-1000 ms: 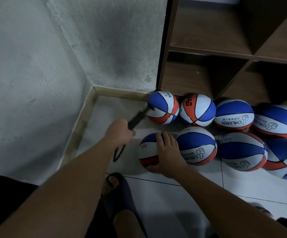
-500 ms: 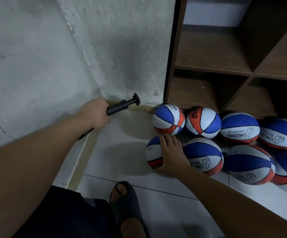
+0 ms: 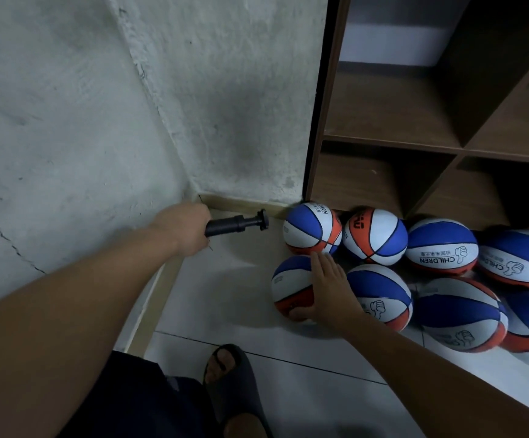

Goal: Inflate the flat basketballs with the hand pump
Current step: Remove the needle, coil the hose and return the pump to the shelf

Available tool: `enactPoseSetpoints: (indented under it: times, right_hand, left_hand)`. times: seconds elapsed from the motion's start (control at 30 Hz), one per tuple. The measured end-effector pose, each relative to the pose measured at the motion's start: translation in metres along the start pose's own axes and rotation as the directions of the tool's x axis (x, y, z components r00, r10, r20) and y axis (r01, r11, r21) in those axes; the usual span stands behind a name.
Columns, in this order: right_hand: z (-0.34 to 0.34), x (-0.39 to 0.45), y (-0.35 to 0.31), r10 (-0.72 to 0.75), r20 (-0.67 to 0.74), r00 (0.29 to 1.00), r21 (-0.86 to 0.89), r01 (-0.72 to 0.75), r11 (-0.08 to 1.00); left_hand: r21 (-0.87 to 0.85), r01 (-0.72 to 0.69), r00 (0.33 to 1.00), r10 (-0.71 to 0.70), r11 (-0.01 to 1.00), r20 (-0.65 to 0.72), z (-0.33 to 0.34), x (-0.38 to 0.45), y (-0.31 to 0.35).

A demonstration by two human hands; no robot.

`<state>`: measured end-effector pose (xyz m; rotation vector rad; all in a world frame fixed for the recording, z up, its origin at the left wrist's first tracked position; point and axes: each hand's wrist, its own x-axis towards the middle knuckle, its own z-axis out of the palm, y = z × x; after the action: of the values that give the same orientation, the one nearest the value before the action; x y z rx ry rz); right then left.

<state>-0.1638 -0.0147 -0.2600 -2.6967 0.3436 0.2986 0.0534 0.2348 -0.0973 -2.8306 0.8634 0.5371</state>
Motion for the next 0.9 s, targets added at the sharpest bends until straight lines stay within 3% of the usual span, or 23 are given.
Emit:
enactPoseSetpoints:
  times: [0.13, 0.27, 0.43, 0.57, 0.8, 0.9]
  right_hand:
    - [-0.074, -0.006, -0.001, 0.094, -0.204, 0.974, 0.256, -0.04, 0.966]
    - [-0.167, -0.016, -0.025, -0.06, -0.354, 0.933, 0.214, 0.143, 0.966]
    - [-0.212, -0.042, -0.046, -0.257, -0.303, 0.918, 0.082, 0.293, 0.953]
    - [-0.212, -0.057, -0.036, -0.315, -0.278, 0.907, 0.119, 0.358, 0.926]
    - [-0.21, -0.081, -0.03, -0.406, -0.21, 0.889, 0.147, 0.439, 0.886]
    - [-0.212, -0.09, -0.022, -0.367, -0.244, 0.897, 0.161, 0.411, 0.897]
  left_hand:
    - [0.141, -0.088, 0.994, 0.096, 0.986, -0.045, -0.027, -0.008, 0.025]
    - [0.222, -0.168, 0.974, 0.196, 0.961, -0.114, -0.066, -0.019, 0.074]
    - [0.258, -0.244, 0.943, 0.291, 0.935, -0.162, -0.095, -0.04, 0.127]
    - [0.183, -0.363, 0.914, 0.387, 0.914, -0.12, -0.103, -0.056, 0.149]
    - [0.191, -0.429, 0.89, 0.449, 0.883, -0.079, -0.108, -0.069, 0.167]
    - [0.251, -0.472, 0.838, 0.519, 0.845, -0.169, -0.11, -0.065, 0.169]
